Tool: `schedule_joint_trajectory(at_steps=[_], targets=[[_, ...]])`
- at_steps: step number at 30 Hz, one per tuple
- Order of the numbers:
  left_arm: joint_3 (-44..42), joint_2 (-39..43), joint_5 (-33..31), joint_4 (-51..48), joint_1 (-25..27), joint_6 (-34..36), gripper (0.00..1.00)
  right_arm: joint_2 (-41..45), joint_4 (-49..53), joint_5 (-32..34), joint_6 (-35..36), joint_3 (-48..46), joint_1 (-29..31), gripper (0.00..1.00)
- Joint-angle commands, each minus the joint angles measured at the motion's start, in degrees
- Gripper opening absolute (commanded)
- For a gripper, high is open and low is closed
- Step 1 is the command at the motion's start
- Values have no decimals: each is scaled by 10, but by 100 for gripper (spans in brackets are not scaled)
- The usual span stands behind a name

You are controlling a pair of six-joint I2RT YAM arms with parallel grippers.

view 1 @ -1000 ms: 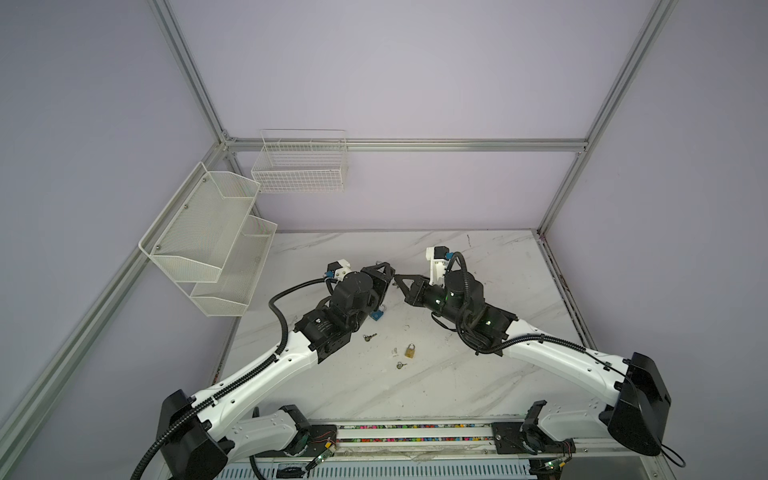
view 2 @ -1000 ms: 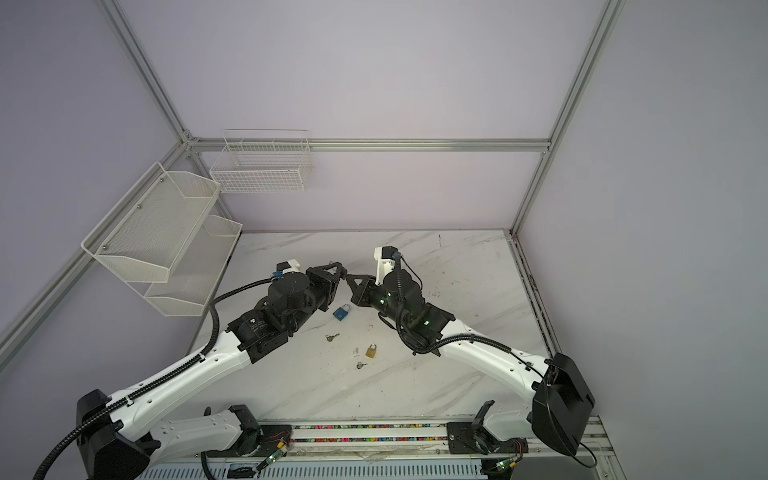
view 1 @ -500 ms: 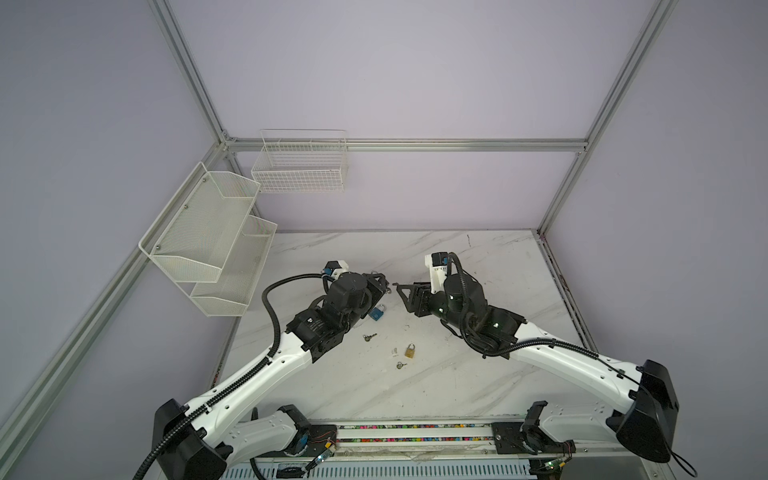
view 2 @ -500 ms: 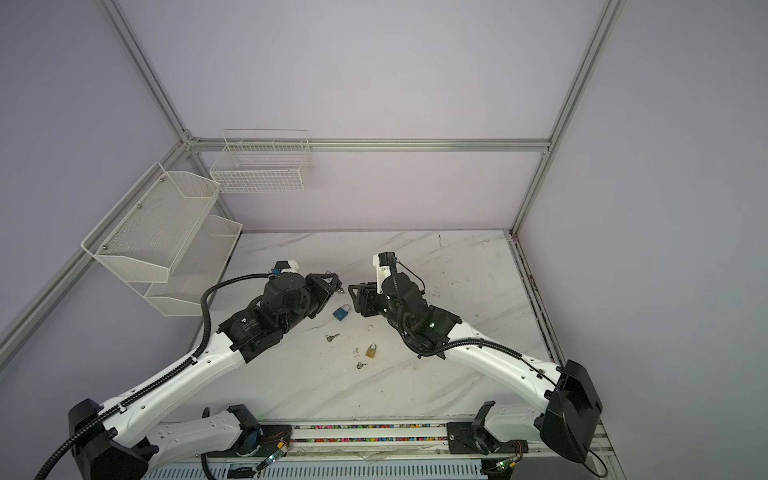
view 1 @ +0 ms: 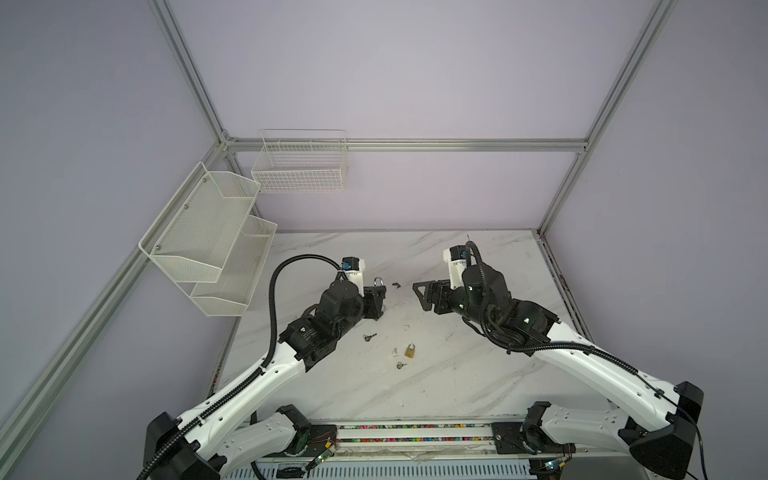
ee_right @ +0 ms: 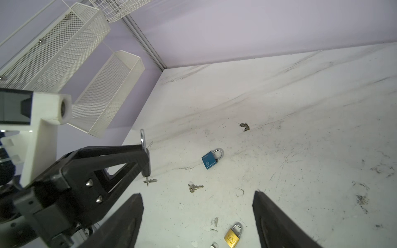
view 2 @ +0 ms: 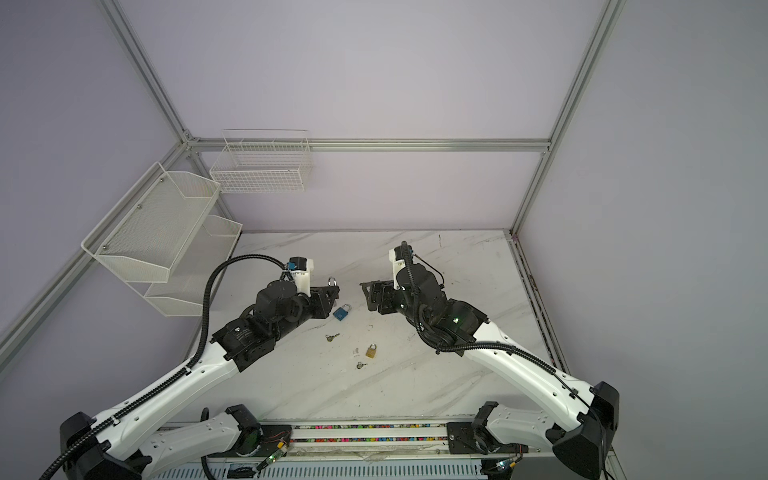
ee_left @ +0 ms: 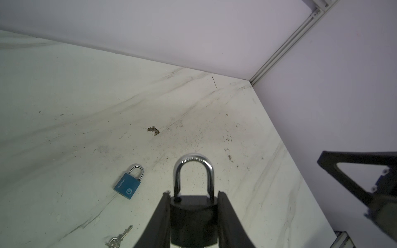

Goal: Unlock with the key

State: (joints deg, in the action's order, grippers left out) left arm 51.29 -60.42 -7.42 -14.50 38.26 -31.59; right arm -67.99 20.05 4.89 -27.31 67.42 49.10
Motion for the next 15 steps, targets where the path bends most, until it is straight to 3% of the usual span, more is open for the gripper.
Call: schedule_joint_trajectory(at_steps=[1,6,15], targets=[[-38,-8,53,106,-1,156,0,-5,69,-9,2,43,-2,84],[-65,-24,110,189,0,259,0,-22,123,-16,15,91,-2,86],[-154,21,156,331,3,323,0,-104,220,-19,32,203,-2,87]])
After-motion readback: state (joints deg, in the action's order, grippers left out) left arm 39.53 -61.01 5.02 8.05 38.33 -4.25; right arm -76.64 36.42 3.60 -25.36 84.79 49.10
